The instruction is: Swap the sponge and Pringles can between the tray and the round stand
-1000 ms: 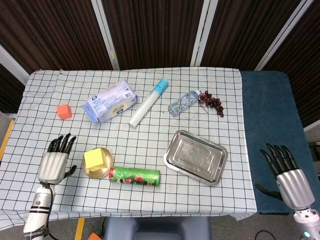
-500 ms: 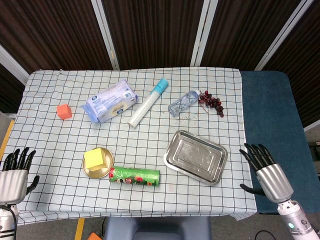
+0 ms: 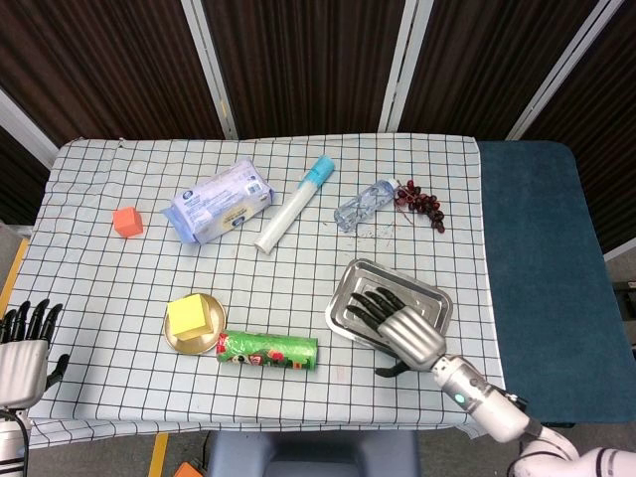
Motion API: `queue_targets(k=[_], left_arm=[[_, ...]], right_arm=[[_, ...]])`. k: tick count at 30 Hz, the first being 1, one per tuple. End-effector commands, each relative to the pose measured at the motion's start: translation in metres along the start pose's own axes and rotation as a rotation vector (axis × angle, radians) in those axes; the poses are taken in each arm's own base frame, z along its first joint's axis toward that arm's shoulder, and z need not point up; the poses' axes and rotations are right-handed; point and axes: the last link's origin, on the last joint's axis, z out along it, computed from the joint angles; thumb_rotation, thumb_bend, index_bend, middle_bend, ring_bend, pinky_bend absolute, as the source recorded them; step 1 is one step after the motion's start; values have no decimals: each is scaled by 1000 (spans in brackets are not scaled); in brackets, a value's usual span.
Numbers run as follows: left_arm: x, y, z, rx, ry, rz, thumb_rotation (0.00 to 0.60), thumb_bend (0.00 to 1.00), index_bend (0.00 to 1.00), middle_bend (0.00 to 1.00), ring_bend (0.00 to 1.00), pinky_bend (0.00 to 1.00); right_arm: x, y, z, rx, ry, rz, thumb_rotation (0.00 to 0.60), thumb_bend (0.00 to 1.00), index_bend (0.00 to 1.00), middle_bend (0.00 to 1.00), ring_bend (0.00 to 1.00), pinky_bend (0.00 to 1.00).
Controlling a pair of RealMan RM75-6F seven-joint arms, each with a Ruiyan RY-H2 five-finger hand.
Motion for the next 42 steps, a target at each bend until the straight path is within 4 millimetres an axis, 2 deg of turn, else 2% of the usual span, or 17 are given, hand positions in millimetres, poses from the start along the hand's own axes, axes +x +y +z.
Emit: queue_targets(k=[1,8,15,19,21,25,30,36,39,42], left_arm=[[-1,1,0,-4,-9,4,600,321,151,110,4,112],[-3,0,1,6,-31,-3,600,320,157,119,12,111],[-6,2,2,-6,-64,-7,600,321,157,122,12,112],[-6,1,3,-6,-74,-14,600,322,157,124,15,111],[-6,1,3,-5,-74,-18,600,322,157,124,16,111],[-2,-1,2,-11,-64,-41,600,321,157,129,16,112],[-2,-2,2,-13,-68,-48,600,321,157,131,16,112],[-3,-2,2,-16,-77,-45,600,321,157,135,19,112],[-3,-2,1,-18,-81,-42,600,322,157,136,19,112],[-3,-2,1,-19,-81,-41,600,320,157,136,19,112]], right_arm=[[0,-27,28,59,-12,16,600,21,126,56,6,138],[-12,-50,59,90,-65,55,600,21,152,69,18,139],[-37,-64,99,90,-125,64,600,21,190,89,35,139],[-46,-69,111,85,-138,67,600,21,237,118,57,140],[-48,-69,113,84,-139,66,600,21,266,139,74,142],[-59,-72,127,68,-122,55,600,20,412,227,151,182],[-62,-67,132,51,-81,32,600,20,544,321,245,245],[-65,-59,134,28,-42,-3,600,20,671,430,392,385],[-60,-53,131,18,-9,7,600,21,739,478,502,460],[-49,-47,124,12,42,5,600,32,790,515,557,508]])
